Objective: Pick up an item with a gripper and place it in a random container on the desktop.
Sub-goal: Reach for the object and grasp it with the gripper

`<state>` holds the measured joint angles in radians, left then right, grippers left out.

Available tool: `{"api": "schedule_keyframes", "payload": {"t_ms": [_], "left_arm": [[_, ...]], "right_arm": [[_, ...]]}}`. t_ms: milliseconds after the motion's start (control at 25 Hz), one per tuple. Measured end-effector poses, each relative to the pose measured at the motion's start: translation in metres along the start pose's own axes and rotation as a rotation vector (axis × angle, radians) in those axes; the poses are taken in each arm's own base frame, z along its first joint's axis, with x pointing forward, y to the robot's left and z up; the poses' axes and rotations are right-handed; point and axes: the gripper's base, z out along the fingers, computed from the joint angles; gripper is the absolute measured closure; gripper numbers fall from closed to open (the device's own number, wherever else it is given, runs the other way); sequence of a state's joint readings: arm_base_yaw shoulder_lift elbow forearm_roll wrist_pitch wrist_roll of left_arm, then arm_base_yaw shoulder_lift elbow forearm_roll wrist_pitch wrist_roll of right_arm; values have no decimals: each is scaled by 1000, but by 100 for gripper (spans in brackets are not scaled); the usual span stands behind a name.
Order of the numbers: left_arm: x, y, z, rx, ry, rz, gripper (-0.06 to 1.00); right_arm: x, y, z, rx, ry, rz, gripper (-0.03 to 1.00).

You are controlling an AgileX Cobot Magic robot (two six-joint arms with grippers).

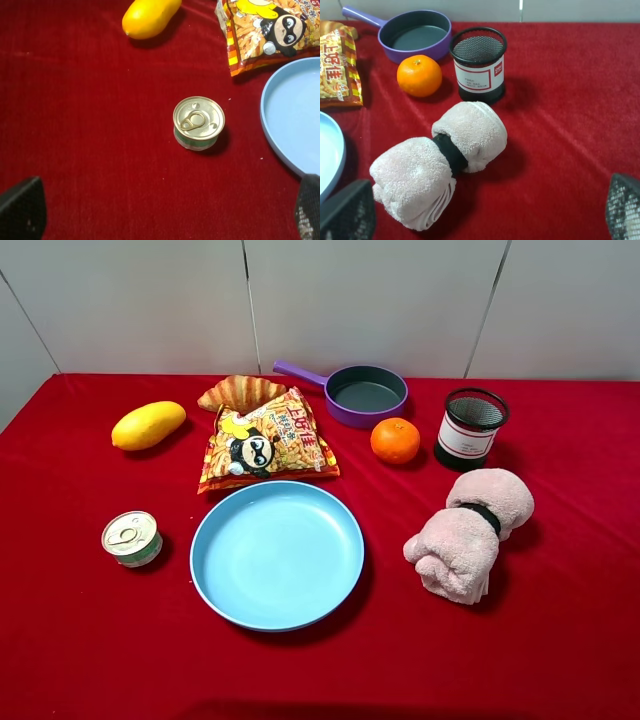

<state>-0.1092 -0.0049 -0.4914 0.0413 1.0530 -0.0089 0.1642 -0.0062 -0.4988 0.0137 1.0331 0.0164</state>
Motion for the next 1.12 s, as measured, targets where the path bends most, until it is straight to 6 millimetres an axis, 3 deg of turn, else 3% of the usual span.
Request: {"api": "schedule_keyframes", "payload": {"t_ms": [1120], "left_arm": [[0,0,0,0,0,0,-5]], "right_arm": [[0,0,0,0,0,0,28]]}}
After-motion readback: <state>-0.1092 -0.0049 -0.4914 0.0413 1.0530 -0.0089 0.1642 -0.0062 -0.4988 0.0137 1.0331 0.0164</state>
